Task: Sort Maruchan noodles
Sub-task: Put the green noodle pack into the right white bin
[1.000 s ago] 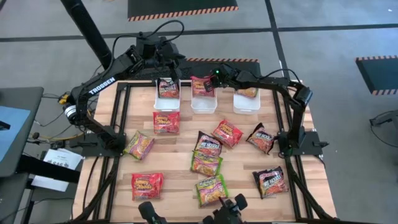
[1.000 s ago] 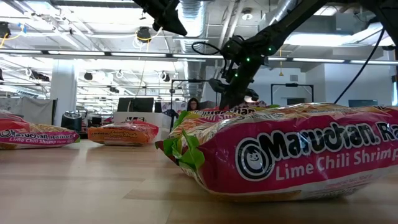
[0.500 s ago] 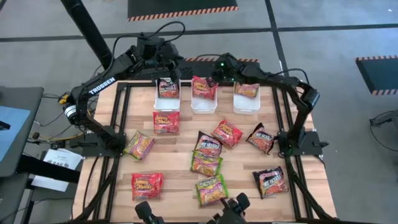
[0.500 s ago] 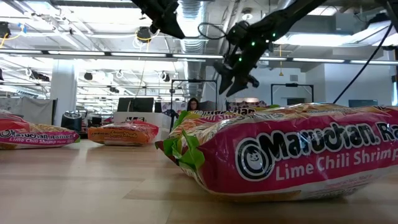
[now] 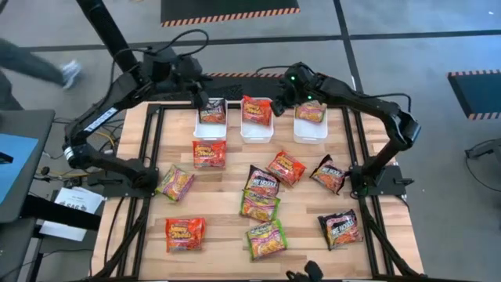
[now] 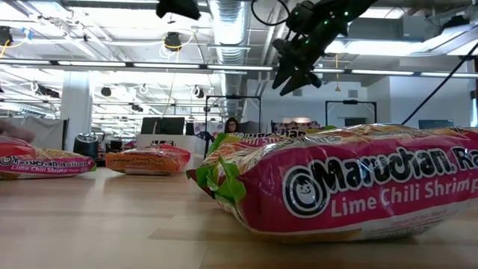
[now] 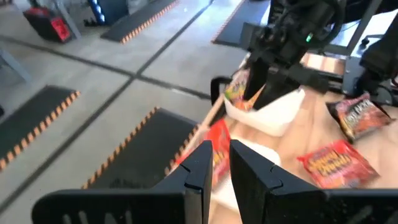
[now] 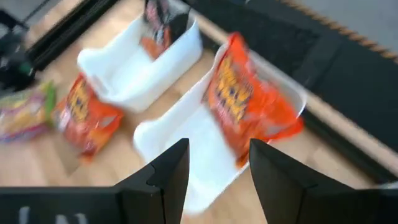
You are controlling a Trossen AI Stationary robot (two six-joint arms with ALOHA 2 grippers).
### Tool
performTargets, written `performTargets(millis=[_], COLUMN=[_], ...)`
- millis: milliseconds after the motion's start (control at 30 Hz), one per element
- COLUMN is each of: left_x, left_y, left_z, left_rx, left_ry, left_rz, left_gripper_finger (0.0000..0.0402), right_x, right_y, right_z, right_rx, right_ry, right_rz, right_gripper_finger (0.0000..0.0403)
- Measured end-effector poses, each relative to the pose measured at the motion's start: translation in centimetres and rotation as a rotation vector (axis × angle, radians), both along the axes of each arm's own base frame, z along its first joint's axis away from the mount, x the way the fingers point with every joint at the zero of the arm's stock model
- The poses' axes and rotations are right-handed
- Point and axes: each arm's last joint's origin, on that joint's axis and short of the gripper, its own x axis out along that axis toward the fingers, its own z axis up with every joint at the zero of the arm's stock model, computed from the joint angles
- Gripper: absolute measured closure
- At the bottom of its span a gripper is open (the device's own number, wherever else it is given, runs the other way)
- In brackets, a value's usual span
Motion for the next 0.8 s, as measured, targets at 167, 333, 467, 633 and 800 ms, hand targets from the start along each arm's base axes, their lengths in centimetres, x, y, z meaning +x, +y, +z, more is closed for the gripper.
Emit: performTargets(millis=[167, 333, 467, 633, 800], left_x=[-1.7, -2.1, -2.0, -2.0, -2.4], left_y=[-1.5, -2.3, -2.6, -2.7, -3.4], left_z=[-0.7, -1.3, -1.3, -1.4, -2.0], left_rx=[-0.128, -0.241, -0.286, -0.360, -0.513], left_ry=[0.094, 0.125, 0.105, 0.073, 0.105], left_rz=[-0.007, -0.122, -0.214, -0.229, -0.263], left_gripper_finger=[0.0356, 0.0346, 0.0317, 0.0272, 0.0253], right_x=[0.1, 0.6, 1.3, 2.4, 3.4], right_y=[2.3, 4.7, 6.8, 10.0, 13.8], right_z=[0.5, 0.6, 0.6, 0.6, 0.6], right_rx=[0.067, 0.142, 0.272, 0.400, 0.470], right_ry=[0.009, 0.018, 0.000, -0.007, 0.016], right_rz=[0.100, 0.207, 0.238, 0.287, 0.333], right_gripper_finger=[0.0211, 0.0211, 0.0211, 0.0211, 0.0211])
